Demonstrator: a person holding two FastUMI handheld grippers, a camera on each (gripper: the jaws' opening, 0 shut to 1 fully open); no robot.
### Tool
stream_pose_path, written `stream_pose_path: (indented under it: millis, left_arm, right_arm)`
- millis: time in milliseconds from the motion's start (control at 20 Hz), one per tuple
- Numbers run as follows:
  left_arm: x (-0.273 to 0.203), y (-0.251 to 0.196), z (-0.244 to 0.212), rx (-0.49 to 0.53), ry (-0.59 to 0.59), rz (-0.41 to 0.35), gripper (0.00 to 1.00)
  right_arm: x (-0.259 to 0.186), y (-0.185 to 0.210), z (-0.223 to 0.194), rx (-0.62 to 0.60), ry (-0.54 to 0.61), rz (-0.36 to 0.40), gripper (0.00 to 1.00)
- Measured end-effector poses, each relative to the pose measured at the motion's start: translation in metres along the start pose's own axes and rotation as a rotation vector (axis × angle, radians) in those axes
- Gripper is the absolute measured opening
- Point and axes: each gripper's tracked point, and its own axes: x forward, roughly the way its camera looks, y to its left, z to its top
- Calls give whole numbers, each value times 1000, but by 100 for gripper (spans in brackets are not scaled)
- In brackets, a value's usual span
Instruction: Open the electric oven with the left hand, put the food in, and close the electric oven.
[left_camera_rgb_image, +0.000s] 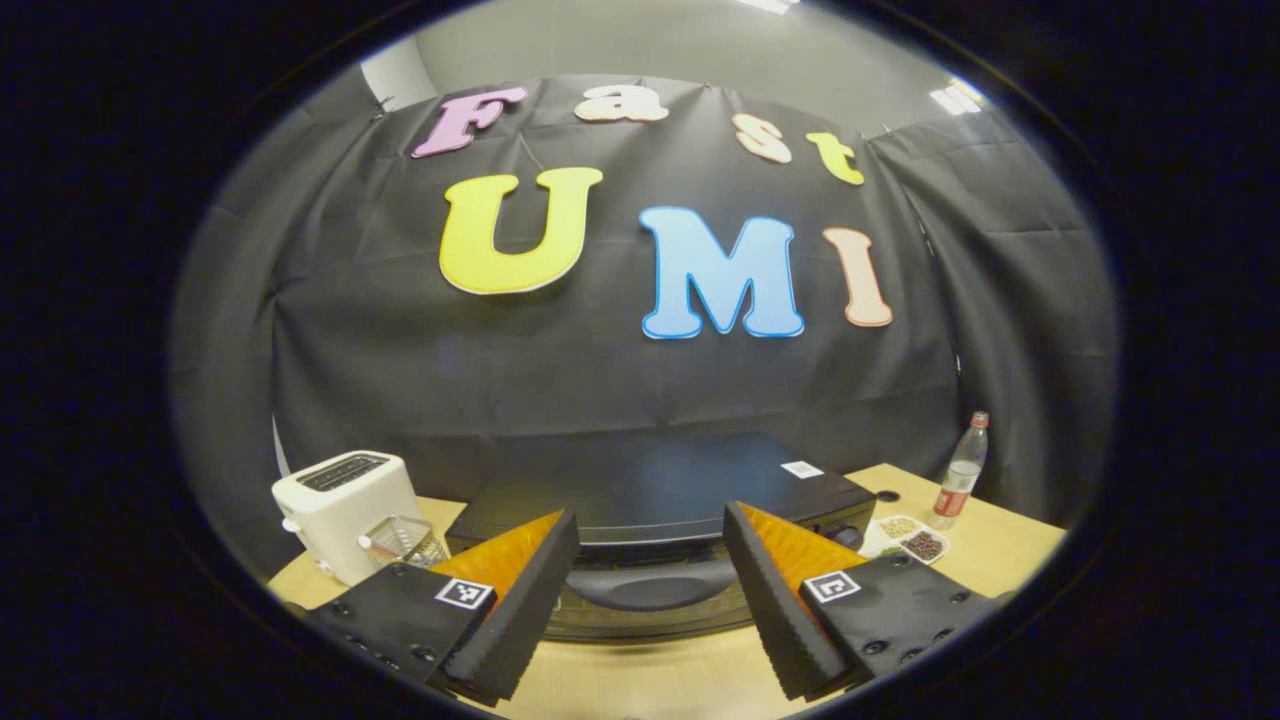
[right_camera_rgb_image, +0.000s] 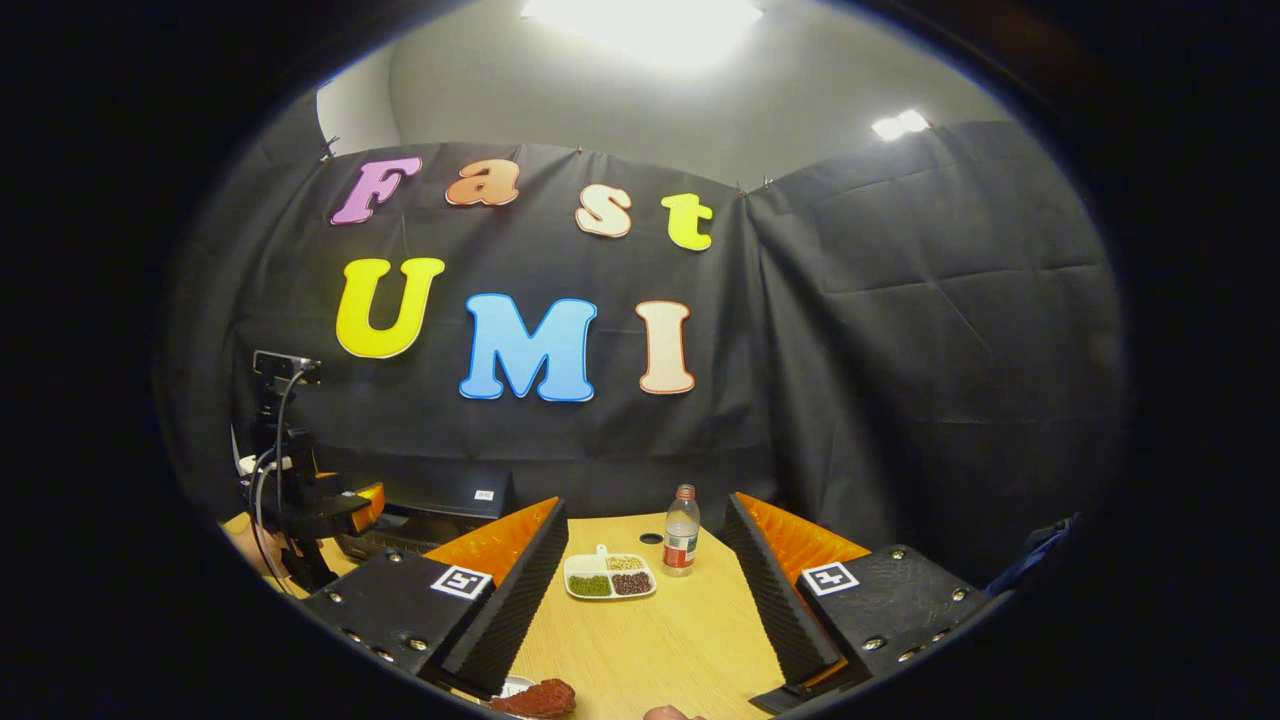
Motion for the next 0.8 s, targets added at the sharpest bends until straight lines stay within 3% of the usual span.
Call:
stream_pose_path:
  millis: [250, 300, 500, 550, 700, 800]
  left_arm:
    - [18, -1, -22, 52, 36, 14, 97]
    - [19, -2, -26, 59, 47, 19, 100]
    - [17, -4, -31, 47, 50, 29, 96]
    - [16, -3, -31, 29, 40, 29, 100]
    - [7, -3, -34, 29, 42, 32, 92]
    - [0, -7, -36, 34, 34, 35, 98]
  right_arm:
    - [-4, -5, -4, -34, 12, -25, 97]
    - [-5, -6, -4, -34, 12, -27, 97]
    - [-6, -7, -5, -36, 23, -14, 97]
    - [-7, -6, -4, -37, 24, -6, 97]
    - [-7, -8, 0, -57, 12, 9, 97]
    - [-7, -9, 1, -62, 8, 22, 97]
